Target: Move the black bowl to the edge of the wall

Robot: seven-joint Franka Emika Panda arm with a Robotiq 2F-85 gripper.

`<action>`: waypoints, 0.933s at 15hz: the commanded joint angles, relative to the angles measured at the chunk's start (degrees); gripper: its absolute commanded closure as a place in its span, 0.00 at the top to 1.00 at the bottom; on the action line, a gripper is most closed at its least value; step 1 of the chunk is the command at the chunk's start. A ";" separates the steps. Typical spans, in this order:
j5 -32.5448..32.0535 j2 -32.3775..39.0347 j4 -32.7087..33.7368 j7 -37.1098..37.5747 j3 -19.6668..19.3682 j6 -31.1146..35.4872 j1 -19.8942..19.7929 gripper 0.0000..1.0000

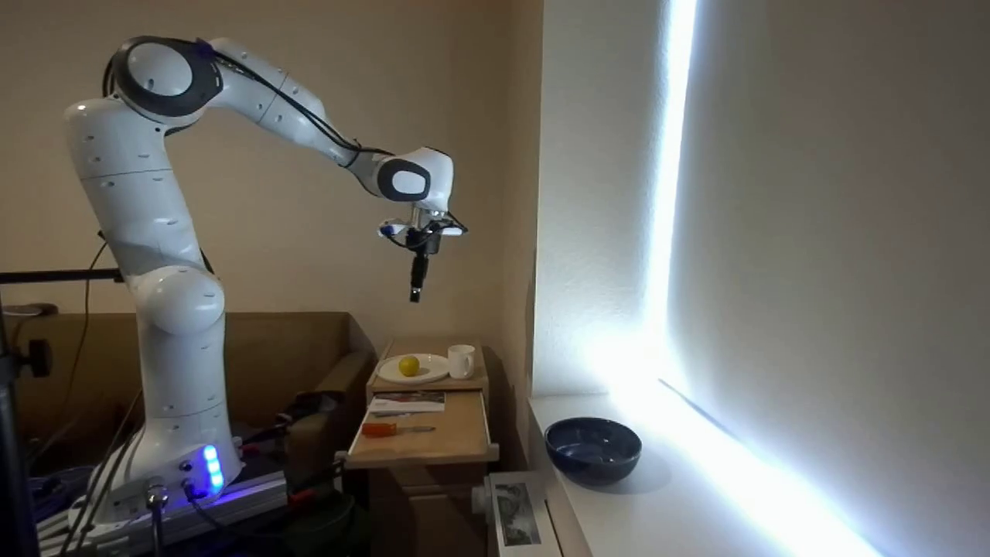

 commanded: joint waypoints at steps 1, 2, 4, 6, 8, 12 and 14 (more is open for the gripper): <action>-0.13 7.32 5.59 0.64 -5.43 4.88 -4.88 1.00; 0.44 9.45 7.49 0.60 -7.23 6.52 -6.03 1.00; 1.89 13.94 12.51 1.01 -10.61 8.24 -8.15 1.00; 3.46 14.21 15.75 6.59 -11.55 4.64 -8.35 1.00; 2.32 13.40 13.65 3.63 -12.15 6.60 -8.39 1.00; -0.48 20.12 18.17 13.84 -12.15 11.01 -8.23 1.00; -0.78 25.18 21.05 18.37 -13.22 14.34 -8.81 1.00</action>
